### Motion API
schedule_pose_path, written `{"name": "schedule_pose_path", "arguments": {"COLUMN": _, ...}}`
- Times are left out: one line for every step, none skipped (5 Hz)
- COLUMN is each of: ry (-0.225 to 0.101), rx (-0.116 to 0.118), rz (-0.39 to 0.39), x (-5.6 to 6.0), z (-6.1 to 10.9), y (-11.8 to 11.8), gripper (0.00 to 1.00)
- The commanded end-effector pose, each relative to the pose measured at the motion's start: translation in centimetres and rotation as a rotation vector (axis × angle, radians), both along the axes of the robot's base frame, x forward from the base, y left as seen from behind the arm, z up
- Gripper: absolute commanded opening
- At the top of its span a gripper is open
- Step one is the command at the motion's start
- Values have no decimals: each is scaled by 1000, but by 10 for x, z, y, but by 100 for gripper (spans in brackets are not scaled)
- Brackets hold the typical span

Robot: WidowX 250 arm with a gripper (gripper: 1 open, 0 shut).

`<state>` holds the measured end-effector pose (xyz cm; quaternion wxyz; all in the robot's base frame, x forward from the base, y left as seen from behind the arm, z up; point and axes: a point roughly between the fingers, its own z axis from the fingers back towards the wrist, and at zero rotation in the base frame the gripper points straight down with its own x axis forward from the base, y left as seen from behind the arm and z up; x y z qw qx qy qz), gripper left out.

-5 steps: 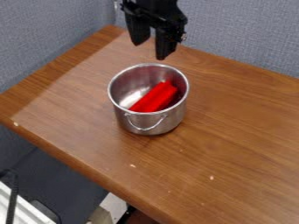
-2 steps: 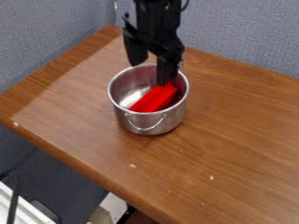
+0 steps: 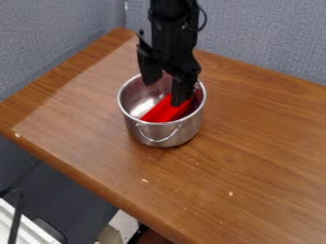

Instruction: Move the red object from the metal pot to the table

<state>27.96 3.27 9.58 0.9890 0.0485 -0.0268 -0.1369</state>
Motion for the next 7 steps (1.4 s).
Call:
{"name": "schedule_pose_path", "arguments": {"ry": -10, "rx": 10, "rz": -15, "x": 4, "z": -5, "y": -2, "gripper": 100}}
{"name": "schedule_pose_path", "arguments": {"ry": 5, "rx": 11, "rz": -7, "x": 5, "z": -15, "y": 0, "gripper": 100}}
{"name": "schedule_pose_path", "arguments": {"ry": 8, "rx": 6, "rz": 1, "x": 5, "z": -19, "y": 2, "gripper": 0}}
{"name": "schedule_pose_path", "arguments": {"ry": -6, "rx": 0, "rz": 10, "x": 6, "z": -13, "y": 2, "gripper": 0}}
{"name": "schedule_pose_path", "arguments": {"ry": -44, "rx": -3, "rz": 18, "x": 7, "z": 4, "y": 2, "gripper": 0}}
{"name": "schedule_pose_path", "arguments": {"ry": -95, "rx": -3, "rz": 34, "x": 5, "z": 29, "y": 6, "gripper": 0}}
{"name": "schedule_pose_path", "arguments": {"ry": -139, "rx": -6, "rz": 37, "x": 5, "z": 52, "y": 5, "gripper": 0}}
